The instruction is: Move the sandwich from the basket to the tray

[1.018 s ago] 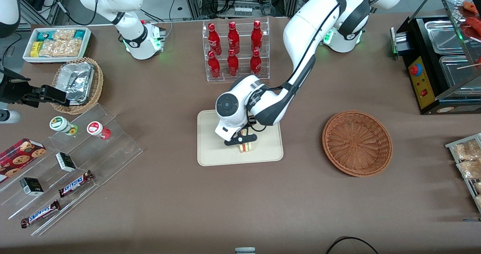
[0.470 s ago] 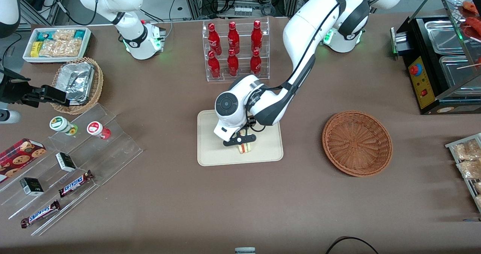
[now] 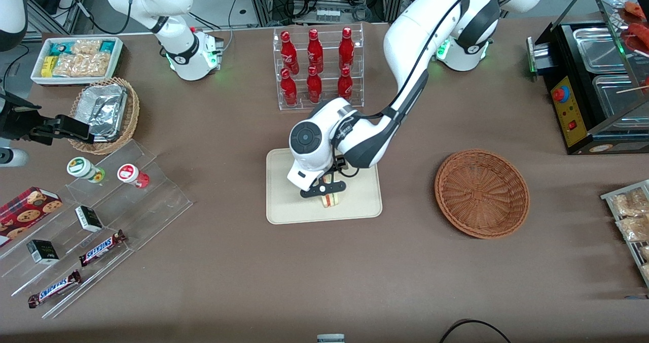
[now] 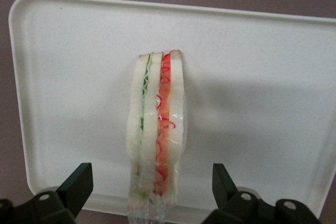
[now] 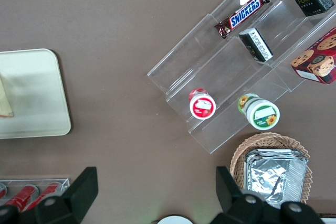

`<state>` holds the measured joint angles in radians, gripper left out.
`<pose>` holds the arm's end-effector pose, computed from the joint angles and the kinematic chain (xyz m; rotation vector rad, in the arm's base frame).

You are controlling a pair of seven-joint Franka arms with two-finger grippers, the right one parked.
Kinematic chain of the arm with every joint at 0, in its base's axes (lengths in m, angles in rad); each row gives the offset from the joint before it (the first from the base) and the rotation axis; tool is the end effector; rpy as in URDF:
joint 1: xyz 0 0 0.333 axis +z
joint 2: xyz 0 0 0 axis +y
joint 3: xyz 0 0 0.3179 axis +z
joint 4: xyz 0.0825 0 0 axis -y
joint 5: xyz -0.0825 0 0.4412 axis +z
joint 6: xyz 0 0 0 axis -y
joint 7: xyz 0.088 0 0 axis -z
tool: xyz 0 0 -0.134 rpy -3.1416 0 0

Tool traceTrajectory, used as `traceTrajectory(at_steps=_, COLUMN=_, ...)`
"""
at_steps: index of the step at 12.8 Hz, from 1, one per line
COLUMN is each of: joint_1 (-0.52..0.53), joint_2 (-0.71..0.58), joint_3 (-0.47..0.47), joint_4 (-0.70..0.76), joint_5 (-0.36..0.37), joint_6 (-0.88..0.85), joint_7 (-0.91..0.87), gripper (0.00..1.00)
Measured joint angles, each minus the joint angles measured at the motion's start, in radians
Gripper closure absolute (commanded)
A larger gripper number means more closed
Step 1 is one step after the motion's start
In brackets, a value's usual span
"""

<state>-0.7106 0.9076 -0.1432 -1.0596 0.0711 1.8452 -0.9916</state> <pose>0.5631 -0.5848 0.2299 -3.0653 -0.2498 0.1656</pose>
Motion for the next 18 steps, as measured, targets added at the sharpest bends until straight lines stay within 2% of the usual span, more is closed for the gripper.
traceTrajectory(at_steps=7, joint_1=0.010, joint_2=-0.093, joint_3=0.006, joint_4=0.004, joint_5=0.005, joint_6=-0.026, joint_7=0.005, gripper=0.00)
traceTrajectory(at_steps=11, joint_1=0.068, joint_2=-0.160, joint_3=0.008, joint_4=0.004, joint_5=0.005, joint_6=-0.065, joint_7=0.060, gripper=0.00)
traceTrajectory(at_steps=14, joint_1=0.122, joint_2=-0.220, joint_3=0.008, joint_4=-0.014, joint_5=-0.006, joint_6=-0.131, joint_7=0.173, gripper=0.00)
traceTrajectory(at_steps=18, joint_1=0.246, joint_2=-0.356, joint_3=0.009, joint_4=-0.172, joint_5=-0.048, joint_6=-0.134, joint_7=0.430, gripper=0.00)
